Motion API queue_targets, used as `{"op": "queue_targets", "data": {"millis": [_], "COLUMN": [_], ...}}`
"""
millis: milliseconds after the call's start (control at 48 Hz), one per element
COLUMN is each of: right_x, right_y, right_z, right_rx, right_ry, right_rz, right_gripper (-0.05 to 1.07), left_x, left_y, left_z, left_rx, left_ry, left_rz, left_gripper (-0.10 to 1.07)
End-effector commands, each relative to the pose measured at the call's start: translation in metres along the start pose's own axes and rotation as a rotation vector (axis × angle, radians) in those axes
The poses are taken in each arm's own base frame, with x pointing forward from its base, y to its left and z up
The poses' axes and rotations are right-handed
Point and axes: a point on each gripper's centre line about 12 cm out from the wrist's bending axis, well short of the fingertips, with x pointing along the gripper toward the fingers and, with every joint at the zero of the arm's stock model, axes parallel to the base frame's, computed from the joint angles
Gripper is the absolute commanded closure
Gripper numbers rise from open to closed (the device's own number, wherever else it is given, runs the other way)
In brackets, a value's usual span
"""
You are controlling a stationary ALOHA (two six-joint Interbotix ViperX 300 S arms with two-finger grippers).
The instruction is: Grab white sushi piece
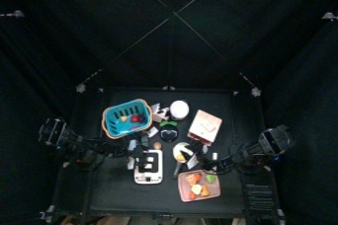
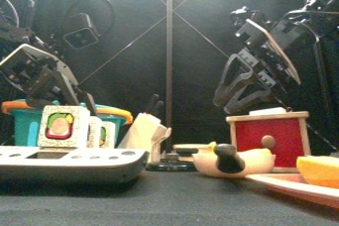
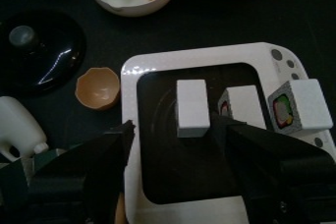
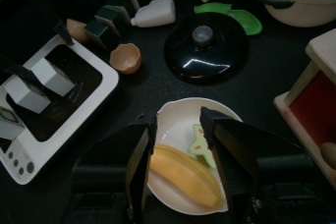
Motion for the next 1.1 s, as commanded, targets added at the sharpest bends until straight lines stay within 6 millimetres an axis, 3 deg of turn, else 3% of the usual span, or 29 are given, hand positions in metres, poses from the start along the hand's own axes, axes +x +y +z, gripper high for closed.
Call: {"op": "queue_targets", "data": {"millis": [0,458,1083], "right_x": [0.000,0.006,0.008], "right_y": [0.003,-0.002,-0.003], "right_z": [0.009,0.003,0.000], "right_rx": [0.036,0.046,0.040], "right_ry": [-0.012,0.011,0.018], "right_rz": [0.001,-0.036,-0.044], "right_gripper": [0.24,0.24,0.24], "left_x": [0.002,0.006,0.008], "left_y": [0.002,0.001,0.005], "left_z": [0.008,0.013,0.018], "left_rx": [-0.003,0.043,0.033], "left_ry": [-0.025,-0.042,-0.056], "left_rz": [0.008,0.002,0.014], "left_gripper": [0.02,0.03,0.34]}}
